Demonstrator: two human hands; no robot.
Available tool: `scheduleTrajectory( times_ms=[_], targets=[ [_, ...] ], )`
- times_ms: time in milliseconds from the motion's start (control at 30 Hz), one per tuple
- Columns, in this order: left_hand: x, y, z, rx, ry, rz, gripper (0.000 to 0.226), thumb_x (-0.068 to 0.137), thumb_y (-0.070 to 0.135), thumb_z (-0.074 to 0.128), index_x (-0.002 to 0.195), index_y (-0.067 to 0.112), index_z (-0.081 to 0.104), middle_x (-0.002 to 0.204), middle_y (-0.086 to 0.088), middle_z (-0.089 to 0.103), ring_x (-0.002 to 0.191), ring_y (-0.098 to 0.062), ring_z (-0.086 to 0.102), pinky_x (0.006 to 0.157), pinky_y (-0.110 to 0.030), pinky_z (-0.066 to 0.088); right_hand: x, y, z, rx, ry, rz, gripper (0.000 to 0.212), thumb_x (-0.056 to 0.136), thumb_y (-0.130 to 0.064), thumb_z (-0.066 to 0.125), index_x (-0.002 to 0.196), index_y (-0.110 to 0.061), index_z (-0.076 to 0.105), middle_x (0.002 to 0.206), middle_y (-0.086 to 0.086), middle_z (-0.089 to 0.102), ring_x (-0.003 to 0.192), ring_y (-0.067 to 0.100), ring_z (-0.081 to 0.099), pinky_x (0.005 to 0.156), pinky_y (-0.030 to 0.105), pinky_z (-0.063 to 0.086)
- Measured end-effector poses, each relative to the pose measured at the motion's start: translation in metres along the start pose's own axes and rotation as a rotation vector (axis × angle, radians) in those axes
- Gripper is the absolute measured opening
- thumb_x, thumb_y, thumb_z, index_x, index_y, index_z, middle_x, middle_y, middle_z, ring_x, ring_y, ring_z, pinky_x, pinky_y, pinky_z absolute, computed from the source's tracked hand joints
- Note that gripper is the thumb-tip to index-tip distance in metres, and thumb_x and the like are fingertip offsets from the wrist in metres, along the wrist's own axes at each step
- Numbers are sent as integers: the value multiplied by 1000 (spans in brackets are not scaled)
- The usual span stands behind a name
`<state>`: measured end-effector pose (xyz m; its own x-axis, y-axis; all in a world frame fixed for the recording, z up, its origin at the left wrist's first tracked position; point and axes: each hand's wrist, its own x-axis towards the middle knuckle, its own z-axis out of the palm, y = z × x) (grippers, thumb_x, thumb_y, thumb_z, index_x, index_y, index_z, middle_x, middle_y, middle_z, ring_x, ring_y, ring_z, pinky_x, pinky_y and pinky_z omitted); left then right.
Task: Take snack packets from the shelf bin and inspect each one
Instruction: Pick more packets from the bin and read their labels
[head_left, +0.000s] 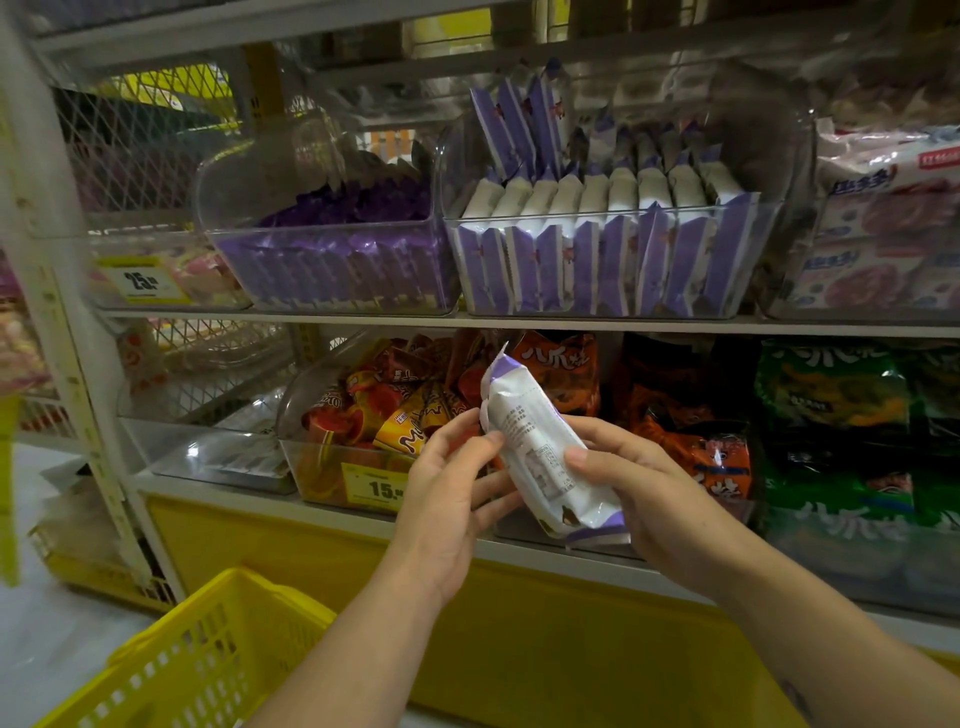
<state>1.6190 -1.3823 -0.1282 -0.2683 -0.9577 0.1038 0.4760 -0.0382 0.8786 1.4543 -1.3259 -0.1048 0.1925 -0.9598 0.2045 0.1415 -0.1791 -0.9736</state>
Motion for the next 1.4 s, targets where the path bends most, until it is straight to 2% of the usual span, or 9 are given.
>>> scheduleTrajectory(
  times_ms=[167, 333, 467, 533, 633, 800, 1000, 1200, 1400],
  targets=[
    [-3, 6, 3, 162, -89, 67, 55, 76, 34, 69, 130, 32, 54, 108, 4, 73, 99, -19, 71, 72, -33, 60, 0, -7, 3, 199, 50, 41, 33, 91, -25, 54, 122, -18, 61, 114, 11, 71, 100, 29, 70, 69, 33, 59],
    [-4, 19, 7, 269, -374, 82, 69, 85, 10, 62, 130, 59, 40, 127, 4, 66, 116, -21, 63, 84, -38, 57, 2, -21, 9, 200, 152, 5, 29, 101, -16, 40, 124, -20, 57, 113, 7, 72, 101, 24, 70, 71, 33, 60],
    [-2, 40, 17, 351, -308, 193, 84, 83, 8, 69, 143, 51, 29, 128, 7, 65, 115, -17, 64, 88, -40, 56, 1, -49, 6, -304, 352, -169, 45, 95, -11, 57, 128, -40, 48, 121, -18, 58, 104, 2, 65, 67, 18, 56],
    [0, 55, 27, 443, -245, 289, 82, 86, 8, 70, 147, 43, 29, 127, 8, 65, 111, -11, 65, 86, -32, 57, -3, -72, 3, -691, 327, -316, 54, 88, -23, 65, 130, -49, 44, 128, -28, 46, 117, -15, 48, 80, 11, 50],
    [6, 84, 45, 534, -192, 409, 76, 85, 15, 73, 145, 40, 33, 122, 10, 67, 105, -5, 67, 85, -23, 56, -4, -112, 2, -1084, 140, -402, 64, 75, -52, 63, 135, -51, 41, 145, -30, 31, 131, -13, 30, 104, 17, 34],
    [13, 132, 83, 684, -210, 517, 65, 88, 24, 70, 141, 40, 36, 106, 5, 73, 91, -6, 71, 80, -26, 55, 15, -160, 1, -1439, 56, -445, 85, 73, -61, 66, 143, -54, 20, 150, -26, 20, 133, -7, 21, 105, 19, 24],
    [29, 173, 115, 641, -324, 543, 77, 75, 28, 65, 144, 43, 33, 115, 6, 70, 101, -6, 68, 91, -29, 53, 43, -199, -9, -1422, 76, -468, 95, 65, -67, 63, 144, -57, 11, 152, -25, 11, 138, 6, 26, 108, 28, 37],
    [74, 180, 138, 746, -504, 550, 106, 78, 23, 74, 140, 57, -5, 134, 23, 52, 116, 2, 59, 92, -19, 51, 91, -219, -33, -1270, 223, -578, 81, 74, -22, 81, 144, -24, 40, 145, -2, 37, 130, 4, 38, 94, -8, 19],
    [133, 206, 138, 1136, -308, 855, 66, 81, 23, 70, 142, 30, 45, 123, 8, 64, 100, 3, 60, 96, -21, 48, 147, -228, -57, -1236, 348, -565, 77, 75, -30, 80, 142, -28, 43, 133, -4, 53, 120, 9, 51, 86, 3, 35]
  ],
)
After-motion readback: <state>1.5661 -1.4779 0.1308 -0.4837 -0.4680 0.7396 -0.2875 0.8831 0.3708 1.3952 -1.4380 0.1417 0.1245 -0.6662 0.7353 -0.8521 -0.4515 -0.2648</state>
